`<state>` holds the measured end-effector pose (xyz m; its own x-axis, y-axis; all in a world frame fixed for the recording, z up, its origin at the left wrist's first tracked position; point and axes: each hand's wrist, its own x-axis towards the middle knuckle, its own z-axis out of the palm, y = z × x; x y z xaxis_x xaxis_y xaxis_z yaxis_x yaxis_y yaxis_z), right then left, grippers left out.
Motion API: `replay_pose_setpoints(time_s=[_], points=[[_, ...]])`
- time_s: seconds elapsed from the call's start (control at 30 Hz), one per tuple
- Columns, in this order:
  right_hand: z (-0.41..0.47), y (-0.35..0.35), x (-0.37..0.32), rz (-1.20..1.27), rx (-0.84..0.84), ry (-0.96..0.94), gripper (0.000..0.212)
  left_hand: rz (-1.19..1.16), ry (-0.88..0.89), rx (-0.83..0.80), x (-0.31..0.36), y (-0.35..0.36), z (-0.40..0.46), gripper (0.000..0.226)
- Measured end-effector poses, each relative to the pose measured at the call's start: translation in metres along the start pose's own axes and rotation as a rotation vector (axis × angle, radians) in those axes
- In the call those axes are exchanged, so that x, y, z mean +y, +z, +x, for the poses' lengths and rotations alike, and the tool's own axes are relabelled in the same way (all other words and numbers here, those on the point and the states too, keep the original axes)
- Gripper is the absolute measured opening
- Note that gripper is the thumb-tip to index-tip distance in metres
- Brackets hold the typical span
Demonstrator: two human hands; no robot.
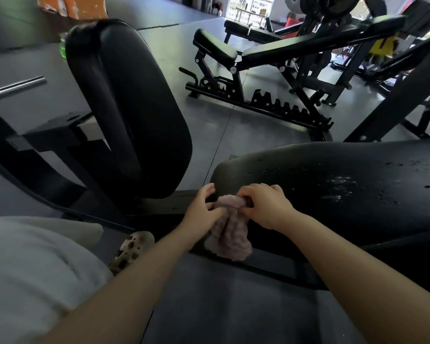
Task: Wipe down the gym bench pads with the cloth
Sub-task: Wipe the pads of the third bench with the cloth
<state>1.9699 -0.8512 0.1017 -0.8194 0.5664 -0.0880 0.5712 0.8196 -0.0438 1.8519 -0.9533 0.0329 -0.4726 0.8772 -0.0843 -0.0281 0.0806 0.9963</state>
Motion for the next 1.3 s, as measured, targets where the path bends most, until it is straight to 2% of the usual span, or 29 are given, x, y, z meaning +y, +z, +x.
replay_pose_setpoints(time_s=[0.07, 0.17, 0.23, 0.3, 0.37, 0.57, 0.67, 0.8, 0.9, 1.0, 1.07, 1.13, 1.2, 1.3], points=[[-0.003, -0.003, 0.001, 0.137, 0.027, -0.036, 0.011, 0.055, -0.054, -0.136, 0.006, -0.012, 0.008, 0.066], [-0.008, -0.009, -0.001, 0.334, 0.052, -0.124, 0.034, 0.319, -0.024, -0.323, 0.016, -0.023, 0.011, 0.061], [-0.011, -0.015, -0.002, 0.400, 0.052, -0.142, 0.042, 0.492, 0.006, -0.407, 0.018, -0.027, 0.010, 0.047], [-0.015, -0.021, -0.002, 0.432, 0.024, -0.138, 0.042, 0.620, 0.026, -0.448, 0.021, -0.031, 0.009, 0.026], [-0.018, -0.028, 0.000, 0.432, -0.021, -0.141, 0.041, 0.646, 0.031, -0.468, 0.029, -0.036, 0.009, 0.007], [-0.029, -0.054, 0.006, 0.312, -0.048, -0.181, 0.039, 0.630, -0.013, -0.521, 0.076, -0.063, 0.008, 0.012], [-0.032, -0.065, 0.008, 0.339, -0.055, -0.212, 0.026, 0.514, -0.088, -0.602, 0.095, -0.076, 0.007, 0.008], [-0.032, -0.075, 0.006, 0.383, -0.040, -0.233, 0.038, 0.390, -0.013, -0.447, 0.105, -0.085, 0.010, 0.011], [-0.029, -0.077, 0.000, 0.266, -0.033, -0.233, 0.025, 0.326, 0.060, -0.362, 0.107, -0.082, 0.013, 0.016], [-0.024, -0.075, -0.008, 0.246, 0.108, -0.312, 0.011, 0.324, 0.121, -0.345, 0.107, -0.076, 0.015, 0.015], [-0.023, -0.069, -0.014, 0.377, 0.116, -0.340, 0.013, 0.328, 0.156, -0.328, 0.106, -0.070, 0.014, 0.018], [-0.021, -0.066, -0.021, 0.443, 0.090, -0.331, 0.007, 0.349, 0.175, -0.320, 0.106, -0.065, 0.012, 0.027], [-0.017, -0.063, -0.025, 0.388, 0.115, -0.349, 0.011, 0.365, 0.179, -0.340, 0.109, -0.063, 0.008, 0.031], [-0.013, -0.063, -0.030, 0.159, 0.224, -0.346, 0.015, 0.388, 0.195, -0.379, 0.117, -0.064, 0.003, 0.022]])
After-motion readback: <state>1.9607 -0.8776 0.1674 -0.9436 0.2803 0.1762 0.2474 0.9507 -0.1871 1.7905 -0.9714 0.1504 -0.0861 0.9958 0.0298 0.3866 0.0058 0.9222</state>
